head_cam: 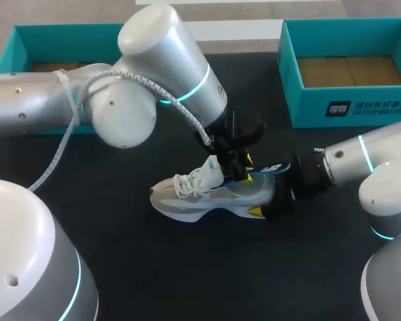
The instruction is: Take the shoe out of the shoebox, open the shoe tongue, remove and reinsert the insole, then place the shoe into the shoebox
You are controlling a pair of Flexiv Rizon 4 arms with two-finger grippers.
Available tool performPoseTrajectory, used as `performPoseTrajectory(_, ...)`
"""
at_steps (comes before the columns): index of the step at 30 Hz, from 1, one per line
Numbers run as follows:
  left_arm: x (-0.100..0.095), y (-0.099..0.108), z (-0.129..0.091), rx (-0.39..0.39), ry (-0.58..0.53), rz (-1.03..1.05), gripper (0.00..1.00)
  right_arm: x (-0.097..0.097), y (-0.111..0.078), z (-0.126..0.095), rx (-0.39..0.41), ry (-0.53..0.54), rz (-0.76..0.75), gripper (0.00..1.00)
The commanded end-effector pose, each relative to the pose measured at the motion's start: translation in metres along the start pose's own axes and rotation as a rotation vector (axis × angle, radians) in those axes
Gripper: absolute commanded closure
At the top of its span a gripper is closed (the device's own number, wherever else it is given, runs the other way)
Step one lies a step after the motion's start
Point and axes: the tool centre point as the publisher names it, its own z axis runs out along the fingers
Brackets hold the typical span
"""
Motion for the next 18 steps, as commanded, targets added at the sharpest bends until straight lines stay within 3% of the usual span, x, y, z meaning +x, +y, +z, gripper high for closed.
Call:
performPoseTrajectory(1,0.003,0.004,0.005,0.014,-0.026,-0.006,0.53,0.002,-0.002,0.004,0.003,-0.001,0.000,1.00)
performPoseTrajectory(18,-0.001,0.005,0.023,0.067,-0.130,-0.047,0.64,0.002,-0.002,0.004,0.003,-0.001,0.000,1.00)
